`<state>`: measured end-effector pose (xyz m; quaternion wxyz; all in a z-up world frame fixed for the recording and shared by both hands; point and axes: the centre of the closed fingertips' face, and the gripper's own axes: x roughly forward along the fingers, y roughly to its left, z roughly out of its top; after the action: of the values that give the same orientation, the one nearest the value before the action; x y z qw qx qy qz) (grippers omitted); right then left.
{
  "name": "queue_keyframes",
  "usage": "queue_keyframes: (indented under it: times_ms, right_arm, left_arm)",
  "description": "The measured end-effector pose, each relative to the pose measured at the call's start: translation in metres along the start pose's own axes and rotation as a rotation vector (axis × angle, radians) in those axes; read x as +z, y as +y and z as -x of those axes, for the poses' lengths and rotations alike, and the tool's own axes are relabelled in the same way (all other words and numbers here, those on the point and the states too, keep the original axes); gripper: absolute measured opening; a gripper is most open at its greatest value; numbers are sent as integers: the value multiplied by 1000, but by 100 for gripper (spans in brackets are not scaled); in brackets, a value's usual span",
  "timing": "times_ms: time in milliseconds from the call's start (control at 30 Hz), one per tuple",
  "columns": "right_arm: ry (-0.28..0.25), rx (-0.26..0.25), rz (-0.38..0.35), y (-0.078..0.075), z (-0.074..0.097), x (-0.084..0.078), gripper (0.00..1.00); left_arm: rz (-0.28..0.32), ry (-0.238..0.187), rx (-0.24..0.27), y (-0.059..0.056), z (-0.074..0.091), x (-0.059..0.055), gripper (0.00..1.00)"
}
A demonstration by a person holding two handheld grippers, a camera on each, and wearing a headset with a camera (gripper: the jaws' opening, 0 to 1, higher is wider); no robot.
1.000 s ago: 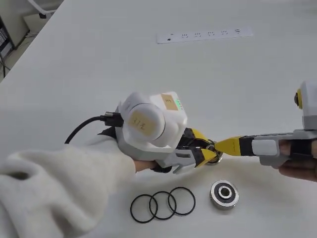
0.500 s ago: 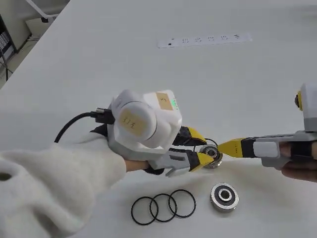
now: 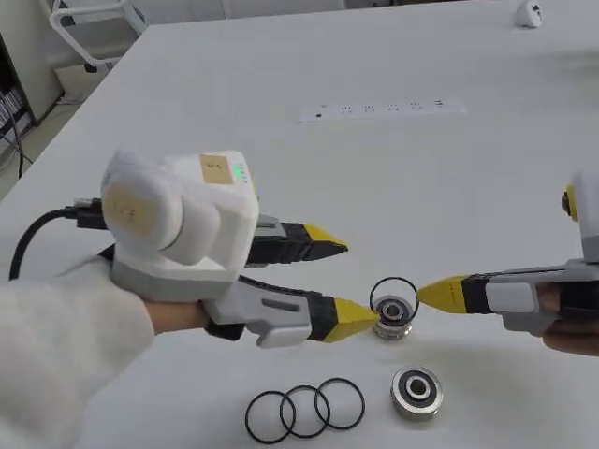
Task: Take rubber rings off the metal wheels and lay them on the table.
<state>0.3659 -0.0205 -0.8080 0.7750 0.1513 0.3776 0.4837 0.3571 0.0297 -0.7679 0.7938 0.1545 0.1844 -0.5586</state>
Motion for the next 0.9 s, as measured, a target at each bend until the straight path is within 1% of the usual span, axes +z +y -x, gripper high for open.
queue_keyframes:
  times_ms: [67,133,267,300,333,400,467,500,533,667,700,767,833,900]
  right_arm:
    - [2,-4,9,2,3,0,0]
    - [3,-12,12,3,6,-2,0]
    - [6,-13,14,8,11,-4,0]
    - [8,-12,15,9,11,-5,0]
    - [12,-10,18,12,12,-5,0]
    - [17,-10,28,15,13,-6,0]
    - [24,-6,39,20,13,-7,0]
    - [28,-3,46,22,13,-7,0]
    - [31,0,51,25,12,-7,0]
    - [57,15,73,34,10,-12,0]
    - [68,19,80,36,9,-14,0]
    - [85,25,93,40,7,-16,0]
    - [102,28,107,44,5,-19,0]
    - [112,34,114,46,3,-20,0]
  left_arm:
    - [-3,4,13,-2,10,0,52]
    - [-3,-5,22,-5,20,2,54]
    - [-11,-11,41,-10,38,4,60]
    - [-13,-9,49,-9,42,3,62]
    - [-23,-9,78,-6,48,3,64]
    - [-17,-17,93,-6,56,3,66]
    - [19,-53,114,-7,66,5,66]
    - [26,-65,104,-12,72,3,67]
    - [30,-67,103,-15,76,0,68]
    - [59,-51,110,-25,92,-18,80]
    - [75,-55,118,-28,97,-23,82]
    - [98,-44,127,-33,105,-32,84]
    - [109,-35,138,-38,111,-40,85]
    - [124,-37,164,-38,117,-45,87]
